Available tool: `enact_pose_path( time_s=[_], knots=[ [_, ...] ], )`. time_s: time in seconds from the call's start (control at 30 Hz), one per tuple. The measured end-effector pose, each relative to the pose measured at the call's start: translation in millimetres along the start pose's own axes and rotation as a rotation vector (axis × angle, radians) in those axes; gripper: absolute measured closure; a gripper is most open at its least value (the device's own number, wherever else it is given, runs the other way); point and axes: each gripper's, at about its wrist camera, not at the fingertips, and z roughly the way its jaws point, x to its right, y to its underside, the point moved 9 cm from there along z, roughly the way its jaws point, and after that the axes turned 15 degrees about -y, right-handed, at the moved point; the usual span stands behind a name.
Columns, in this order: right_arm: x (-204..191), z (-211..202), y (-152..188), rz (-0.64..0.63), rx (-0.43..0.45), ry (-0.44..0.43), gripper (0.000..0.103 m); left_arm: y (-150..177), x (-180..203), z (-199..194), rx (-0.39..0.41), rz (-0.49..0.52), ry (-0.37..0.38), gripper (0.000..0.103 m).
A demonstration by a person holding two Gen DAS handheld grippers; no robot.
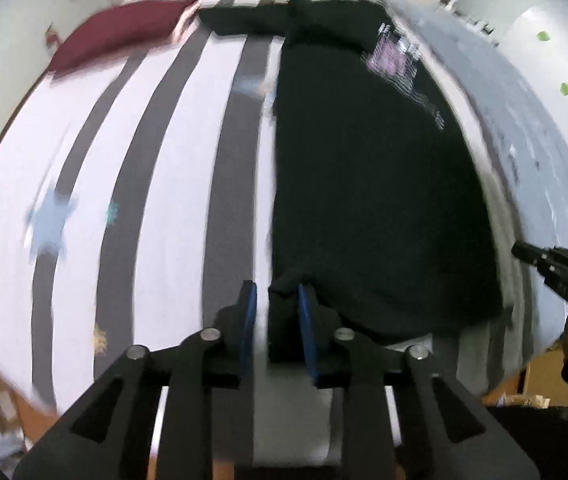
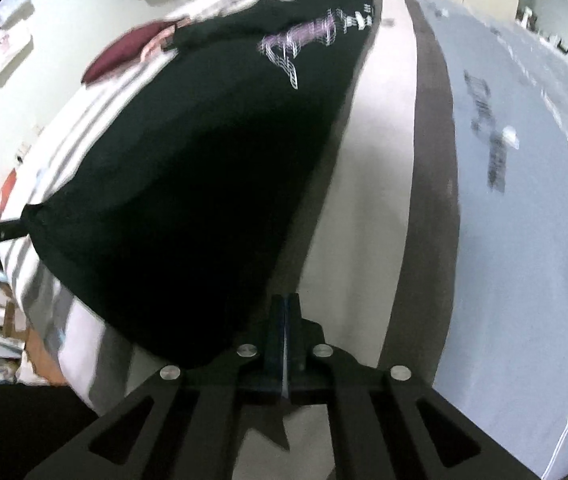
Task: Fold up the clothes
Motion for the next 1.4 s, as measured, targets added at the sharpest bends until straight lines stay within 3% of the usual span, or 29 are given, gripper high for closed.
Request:
enact_pose_path(
  time_s=[0.07,0.17,0.27,0.43,0.6,0.73,0.83,0.9,1.0,1.1,1.2,1.33,1.4],
  knots=[
    [-0.3,4.2,-21.8,-0.005,0.037,-0.004,0.099,-24.5,8.0,5.2,0.012,0.001,0.001,0.084],
    [-1.2,17.9,-53.1,-0.012,0.077,-0.011,0.098,-29.7,5.4,-4.3,0.032,-0.031,0.015,0.084],
    [-10.6,32.2,-90.3,-0.028,0.141,-0.024,0.093,15.7,-6.5,-13.7,-0.009,-0.032,-0.017,0.084],
    [-16.7,67.0,-129.4,-0.022,0.156,-0.082,0.087,93.4,-34.5,-9.4,-0.178,0.018,-0.100,0.084],
    [-22.4,90.0,-111.1,-0.039,0.087,-0.111,0.087,81.5,-54.2,-35.4,-0.105,-0.035,-0.139,0.084],
    [-21.3,85.2,-95.8,-0.034,0.088,-0.107,0.087,30.8,-30.9,-31.2,0.000,-0.062,-0.062,0.084],
    [-21.4,79.5,-85.4,-0.023,0.075,-0.099,0.087,9.2,5.5,-4.8,-0.002,0.006,-0.009,0.084],
    [-22.2,80.2,-80.3,-0.026,0.064,-0.093,0.087,27.6,10.4,16.8,-0.050,0.052,-0.055,0.084],
    [-20.8,78.1,-73.1,-0.031,0.048,-0.091,0.087,79.4,-11.8,28.9,-0.159,0.025,-0.086,0.084],
    [-19.0,74.4,-69.9,-0.020,0.031,-0.091,0.087,95.3,-27.5,13.2,-0.157,0.060,-0.108,0.083],
    [-20.8,64.7,-77.9,-0.002,0.039,-0.089,0.087,69.8,-41.1,-5.8,-0.106,0.042,-0.096,0.083],
    [-23.5,54.1,-106.9,-0.016,0.089,-0.072,0.082,-8.1,-44.0,-6.4,0.026,-0.010,-0.049,0.083],
    [-21.6,54.8,-129.2,-0.013,0.119,-0.056,0.080,-54.2,-27.2,7.7,0.083,-0.015,-0.013,0.083]
  ],
)
